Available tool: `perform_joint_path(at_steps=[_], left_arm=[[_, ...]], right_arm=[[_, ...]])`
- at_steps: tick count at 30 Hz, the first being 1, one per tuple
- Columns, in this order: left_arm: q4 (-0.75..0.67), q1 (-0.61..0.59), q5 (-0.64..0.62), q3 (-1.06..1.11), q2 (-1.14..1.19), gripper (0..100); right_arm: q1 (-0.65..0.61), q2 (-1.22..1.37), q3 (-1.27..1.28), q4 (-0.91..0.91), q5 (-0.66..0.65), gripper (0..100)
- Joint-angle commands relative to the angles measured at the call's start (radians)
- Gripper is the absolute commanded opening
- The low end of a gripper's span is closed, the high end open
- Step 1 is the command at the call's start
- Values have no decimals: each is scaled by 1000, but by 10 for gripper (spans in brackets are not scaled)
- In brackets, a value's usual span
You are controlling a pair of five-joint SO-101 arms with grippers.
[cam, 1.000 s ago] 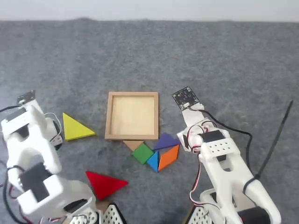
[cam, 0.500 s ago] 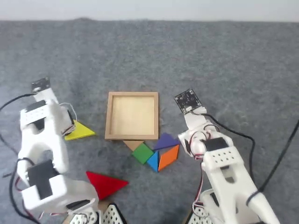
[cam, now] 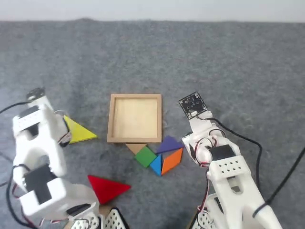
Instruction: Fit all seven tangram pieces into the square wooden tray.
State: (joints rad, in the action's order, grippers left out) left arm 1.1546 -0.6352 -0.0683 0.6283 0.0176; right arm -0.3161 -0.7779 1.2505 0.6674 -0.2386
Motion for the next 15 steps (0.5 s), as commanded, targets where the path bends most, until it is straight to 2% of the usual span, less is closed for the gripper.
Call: perform_joint_path(at_steps=[1,6,15], left_arm=[[8,-25,26,-27,-2,12],[-48,-6,20,-28,60,12],[-46,138,20,-28,75,12]], right_arm=[[-25,-35,-17,-10,5,9],[-62,-36,-12,-8,-2,9],[-62,-38,-12,-8,-2,9]])
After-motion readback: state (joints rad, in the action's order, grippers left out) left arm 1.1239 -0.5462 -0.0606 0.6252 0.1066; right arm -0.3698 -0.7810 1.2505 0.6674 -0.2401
